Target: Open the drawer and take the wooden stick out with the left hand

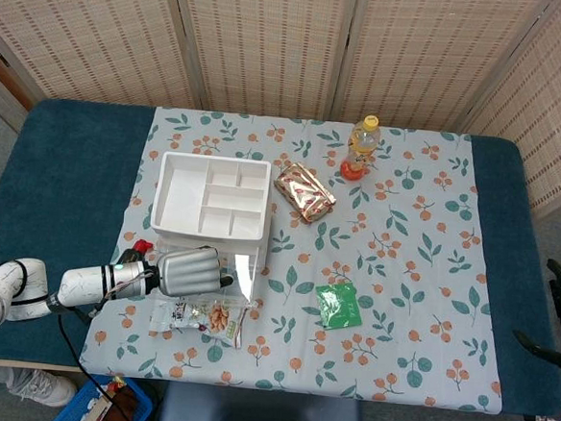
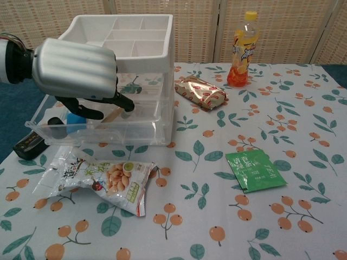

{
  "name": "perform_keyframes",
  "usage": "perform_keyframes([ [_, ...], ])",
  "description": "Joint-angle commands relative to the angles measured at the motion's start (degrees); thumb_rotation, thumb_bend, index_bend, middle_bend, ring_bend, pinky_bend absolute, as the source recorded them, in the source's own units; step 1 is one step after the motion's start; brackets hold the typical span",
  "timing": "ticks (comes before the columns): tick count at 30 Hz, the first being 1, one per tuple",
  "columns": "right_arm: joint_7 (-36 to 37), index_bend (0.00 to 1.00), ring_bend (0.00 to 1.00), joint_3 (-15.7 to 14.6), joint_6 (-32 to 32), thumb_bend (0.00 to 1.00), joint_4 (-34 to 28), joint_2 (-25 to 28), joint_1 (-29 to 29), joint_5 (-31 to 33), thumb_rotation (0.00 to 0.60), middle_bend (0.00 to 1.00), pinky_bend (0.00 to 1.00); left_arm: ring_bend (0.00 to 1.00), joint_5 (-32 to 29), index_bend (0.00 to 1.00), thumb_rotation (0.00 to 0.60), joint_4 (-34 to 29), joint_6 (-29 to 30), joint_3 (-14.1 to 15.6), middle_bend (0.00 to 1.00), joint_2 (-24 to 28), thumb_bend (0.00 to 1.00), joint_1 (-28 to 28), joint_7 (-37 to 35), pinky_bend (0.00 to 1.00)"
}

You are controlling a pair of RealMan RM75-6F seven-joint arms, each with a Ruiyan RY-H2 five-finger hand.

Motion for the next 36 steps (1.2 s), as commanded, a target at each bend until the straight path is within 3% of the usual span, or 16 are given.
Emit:
perform_keyframes([
  [1,-0.07,0.00,0.08,0.00,-0.04,0.12,-0.03,0.00,0.01,0.05,0.600,0.13,0.13,0.99,-0.19,0.41,0.600,0.23,0.11,0.04,0.86,-0.29,0.34,0.06,-0.35,1.00],
  [36,0.04,0.00,0.08,-0.01,-0.03,0.12,0.02,-0.08,-0.17,0.28,0.600,0.13,0.13,1.00,-1.52,0.51,0.600,2.36,1.71,0.25,0.88,-2.20,0.34,0.23,-2.97,1.00],
])
